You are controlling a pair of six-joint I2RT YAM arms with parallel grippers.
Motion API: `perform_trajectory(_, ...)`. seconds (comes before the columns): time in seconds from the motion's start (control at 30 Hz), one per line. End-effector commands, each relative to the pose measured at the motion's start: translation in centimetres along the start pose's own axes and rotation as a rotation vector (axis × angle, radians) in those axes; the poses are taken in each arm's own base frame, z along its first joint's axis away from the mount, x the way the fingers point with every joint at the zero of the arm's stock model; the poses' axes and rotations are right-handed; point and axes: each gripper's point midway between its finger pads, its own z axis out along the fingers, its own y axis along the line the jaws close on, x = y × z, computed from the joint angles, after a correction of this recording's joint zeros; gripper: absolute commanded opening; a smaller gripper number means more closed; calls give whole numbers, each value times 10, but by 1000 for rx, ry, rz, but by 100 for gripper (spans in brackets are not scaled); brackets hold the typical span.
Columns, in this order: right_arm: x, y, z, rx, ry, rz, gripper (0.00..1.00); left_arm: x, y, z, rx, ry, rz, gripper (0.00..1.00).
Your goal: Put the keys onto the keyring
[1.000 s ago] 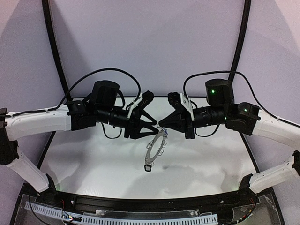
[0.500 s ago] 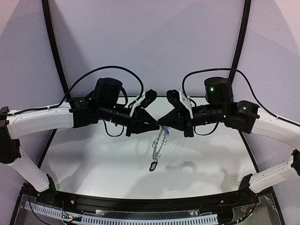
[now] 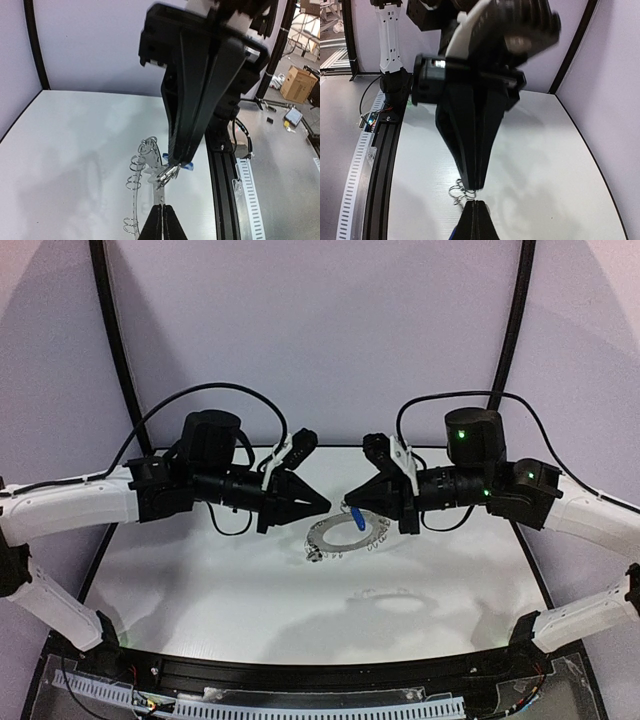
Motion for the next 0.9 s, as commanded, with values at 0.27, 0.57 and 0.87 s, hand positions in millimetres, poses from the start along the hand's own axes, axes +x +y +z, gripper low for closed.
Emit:
perform_trajectory(0.27, -17, 10, -6, -37, -81, -20, 0, -17, -12, -9, 44, -66, 57, 26)
perform_trajectory(0.57, -27, 4, -8, -18, -96, 15, 0, -4, -16, 0, 105, 2, 28, 52)
perform_trajectory(0.87, -28, -1, 0, -12, -91, 29, 0, -11, 0, 14, 69, 6, -15, 43)
